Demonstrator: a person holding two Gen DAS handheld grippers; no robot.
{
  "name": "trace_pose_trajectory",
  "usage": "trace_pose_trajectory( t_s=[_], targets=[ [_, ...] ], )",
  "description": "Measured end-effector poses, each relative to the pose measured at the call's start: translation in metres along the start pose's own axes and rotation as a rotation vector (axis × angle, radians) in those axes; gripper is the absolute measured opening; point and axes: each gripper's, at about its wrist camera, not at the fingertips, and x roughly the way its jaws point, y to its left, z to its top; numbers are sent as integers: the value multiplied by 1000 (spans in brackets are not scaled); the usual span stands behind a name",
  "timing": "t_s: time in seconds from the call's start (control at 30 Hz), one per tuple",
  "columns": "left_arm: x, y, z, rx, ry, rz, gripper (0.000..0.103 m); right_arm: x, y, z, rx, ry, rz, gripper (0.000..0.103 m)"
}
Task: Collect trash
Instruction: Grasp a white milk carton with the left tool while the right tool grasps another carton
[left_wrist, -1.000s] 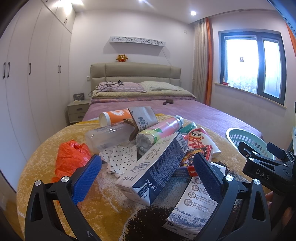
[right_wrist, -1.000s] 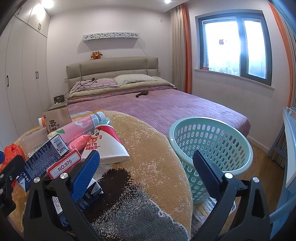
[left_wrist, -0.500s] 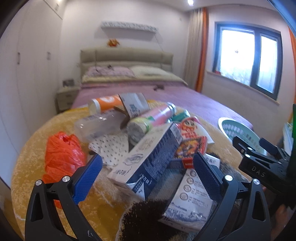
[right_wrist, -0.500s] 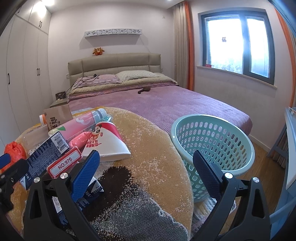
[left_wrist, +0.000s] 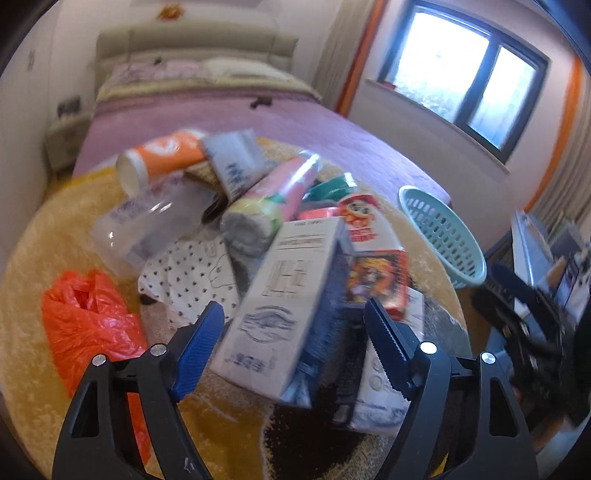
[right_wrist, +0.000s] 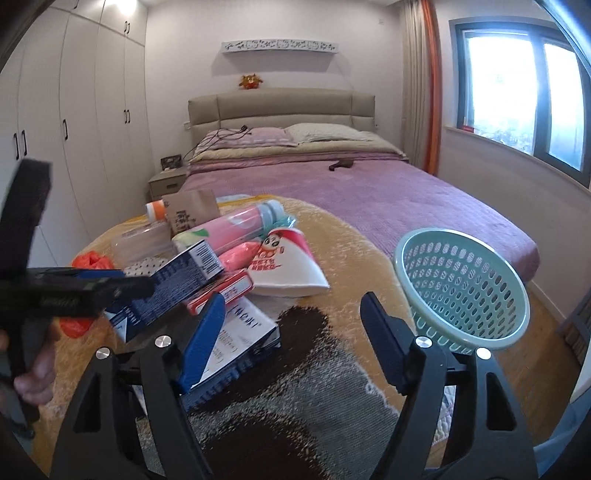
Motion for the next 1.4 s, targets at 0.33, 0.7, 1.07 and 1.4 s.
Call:
trace_pose_trajectory(
  t_s=[0.33, 0.7, 1.07, 1.4],
  targets=[
    [35, 14, 1, -71, 100, -61, 71, 0, 7, -7, 32, 55, 59, 72],
    [-6, 11, -16, -91, 8, -51, 54, 20, 41, -19, 116, 240, 119, 84],
    [-46, 19, -45, -94, -53, 92, 53, 58, 56, -27, 213, 386, 126, 86],
    [-33, 8, -63, -69, 11, 125, 53, 38, -7, -34, 145, 421, 132, 86]
  ],
)
